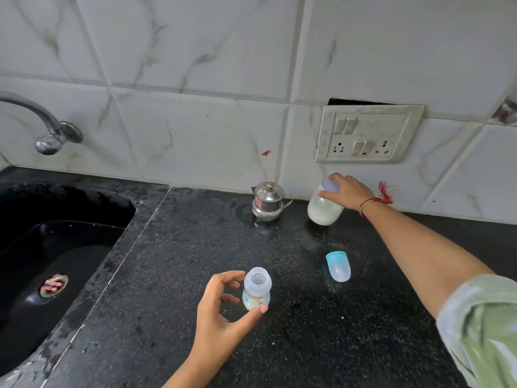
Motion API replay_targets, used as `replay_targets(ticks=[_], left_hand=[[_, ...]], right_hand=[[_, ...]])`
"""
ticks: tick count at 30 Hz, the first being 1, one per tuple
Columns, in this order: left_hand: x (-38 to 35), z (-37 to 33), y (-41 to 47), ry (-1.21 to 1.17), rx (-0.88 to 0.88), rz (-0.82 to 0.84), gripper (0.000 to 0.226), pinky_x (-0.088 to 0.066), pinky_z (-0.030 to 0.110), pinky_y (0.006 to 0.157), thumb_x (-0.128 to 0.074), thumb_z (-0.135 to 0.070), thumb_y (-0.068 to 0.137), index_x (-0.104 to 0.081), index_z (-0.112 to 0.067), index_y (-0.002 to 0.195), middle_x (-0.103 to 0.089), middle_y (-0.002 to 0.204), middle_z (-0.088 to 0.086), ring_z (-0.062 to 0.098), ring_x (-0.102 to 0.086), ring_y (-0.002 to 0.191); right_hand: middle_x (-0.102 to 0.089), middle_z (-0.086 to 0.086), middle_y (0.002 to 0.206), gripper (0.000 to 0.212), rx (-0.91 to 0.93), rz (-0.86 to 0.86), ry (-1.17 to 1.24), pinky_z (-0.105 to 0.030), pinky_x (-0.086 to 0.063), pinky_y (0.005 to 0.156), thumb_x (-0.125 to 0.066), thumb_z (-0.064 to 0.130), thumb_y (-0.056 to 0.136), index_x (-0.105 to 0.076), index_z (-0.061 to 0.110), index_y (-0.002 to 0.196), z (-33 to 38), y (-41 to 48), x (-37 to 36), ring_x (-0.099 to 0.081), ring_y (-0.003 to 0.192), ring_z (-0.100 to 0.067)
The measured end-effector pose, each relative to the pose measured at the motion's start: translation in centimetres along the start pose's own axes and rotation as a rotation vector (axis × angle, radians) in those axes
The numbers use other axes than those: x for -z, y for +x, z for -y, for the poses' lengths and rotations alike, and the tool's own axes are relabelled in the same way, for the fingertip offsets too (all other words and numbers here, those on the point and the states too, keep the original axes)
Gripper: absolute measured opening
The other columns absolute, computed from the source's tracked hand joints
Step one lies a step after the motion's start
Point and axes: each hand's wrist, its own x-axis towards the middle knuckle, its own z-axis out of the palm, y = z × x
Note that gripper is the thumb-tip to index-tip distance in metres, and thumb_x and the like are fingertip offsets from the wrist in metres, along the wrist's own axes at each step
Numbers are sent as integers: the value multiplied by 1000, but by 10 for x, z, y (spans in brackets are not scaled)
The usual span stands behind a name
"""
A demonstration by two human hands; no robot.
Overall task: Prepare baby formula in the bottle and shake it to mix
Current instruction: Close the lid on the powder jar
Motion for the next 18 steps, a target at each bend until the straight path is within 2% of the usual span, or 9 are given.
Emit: replay_targets(ticks=[10, 14, 18], left_hand=[[-3, 10, 3, 37, 74, 7, 57, -49, 16, 73, -81, -58, 61, -57, -44, 110, -63, 114, -15, 14, -59, 104], [-8, 11, 3, 29, 87, 34, 55, -50, 15, 72, -81, -55, 63, -57, -43, 111, -62, 114, -14, 14, -59, 104], [-10, 12, 3, 23, 95, 42, 55, -50, 14, 72, -82, -52, 63, -58, -41, 111, -62, 115, -14, 13, -59, 105]], right_hand=[[-48, -20, 126, 74, -53, -4, -83, -39, -42, 80, -51, 70, 78, -38, 24, 135, -4, 37, -24, -53, 109, -39], [-48, -19, 126, 75, -45, -4, -93, -37, -40, 76, -51, 71, 77, -38, 25, 135, -4, 34, -23, -53, 108, -39], [-45, -20, 129, 78, -39, 5, -116, -39, -43, 81, -53, 70, 78, -35, 23, 137, 0, 28, -24, -52, 110, -40]])
